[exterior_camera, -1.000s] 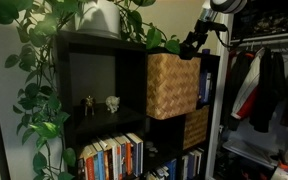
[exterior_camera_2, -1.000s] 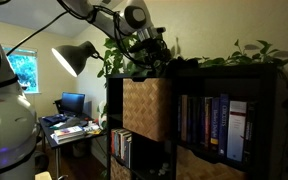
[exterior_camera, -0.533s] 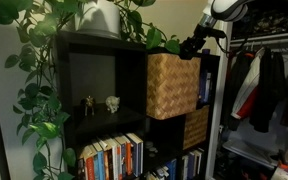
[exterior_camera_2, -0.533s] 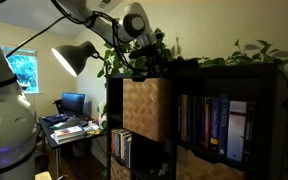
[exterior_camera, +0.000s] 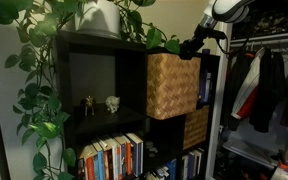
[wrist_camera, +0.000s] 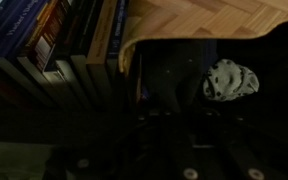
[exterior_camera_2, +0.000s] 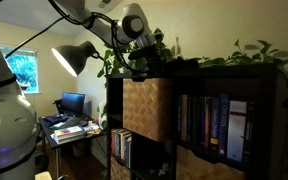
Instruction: Push out the compartment, take out two black objects then push the compartment black inside.
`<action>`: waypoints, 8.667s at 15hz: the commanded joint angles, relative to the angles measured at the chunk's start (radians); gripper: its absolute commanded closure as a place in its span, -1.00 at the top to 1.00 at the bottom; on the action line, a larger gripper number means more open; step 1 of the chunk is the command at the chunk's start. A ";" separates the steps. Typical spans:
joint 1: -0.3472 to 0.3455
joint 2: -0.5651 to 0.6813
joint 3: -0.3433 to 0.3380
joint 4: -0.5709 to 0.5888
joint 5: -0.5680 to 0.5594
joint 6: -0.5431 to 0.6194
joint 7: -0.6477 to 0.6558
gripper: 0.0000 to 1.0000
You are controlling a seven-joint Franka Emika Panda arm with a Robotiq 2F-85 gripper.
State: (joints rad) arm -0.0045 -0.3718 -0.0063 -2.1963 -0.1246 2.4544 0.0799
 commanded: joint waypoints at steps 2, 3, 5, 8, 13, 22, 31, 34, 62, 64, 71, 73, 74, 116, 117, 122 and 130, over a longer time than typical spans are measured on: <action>-0.009 -0.047 0.014 0.029 0.006 -0.078 -0.016 -0.98; -0.014 -0.050 0.020 0.042 -0.005 -0.089 -0.012 -0.91; -0.013 -0.053 0.026 0.079 -0.015 -0.106 -0.016 -0.91; -0.012 -0.050 0.037 0.142 -0.025 -0.126 -0.017 -0.91; -0.042 -0.009 0.061 0.230 -0.109 -0.058 0.021 -0.91; -0.054 0.093 0.066 0.428 -0.200 -0.103 0.013 -0.91; -0.038 0.135 0.057 0.491 -0.196 -0.137 -0.016 -0.92; -0.032 0.136 0.057 0.504 -0.185 -0.187 -0.021 -0.92; 0.016 0.129 0.065 0.415 -0.184 -0.279 -0.099 1.00; 0.022 0.103 0.066 0.396 -0.156 -0.323 -0.100 1.00; 0.021 0.089 0.072 0.381 -0.155 -0.349 -0.084 1.00; 0.021 0.087 0.072 0.377 -0.155 -0.349 -0.084 1.00; 0.021 0.087 0.072 0.376 -0.155 -0.349 -0.084 1.00; -0.021 -0.309 0.193 -0.306 0.050 -0.029 0.360 -0.93; -0.026 -0.304 0.198 -0.313 0.050 -0.006 0.374 -0.92; -0.049 -0.285 0.228 -0.351 0.052 0.084 0.429 -0.92; -0.088 -0.199 0.253 -0.352 0.052 0.243 0.462 -0.91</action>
State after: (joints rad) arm -0.0610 -0.6054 0.2227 -2.5439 -0.0886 2.6240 0.5248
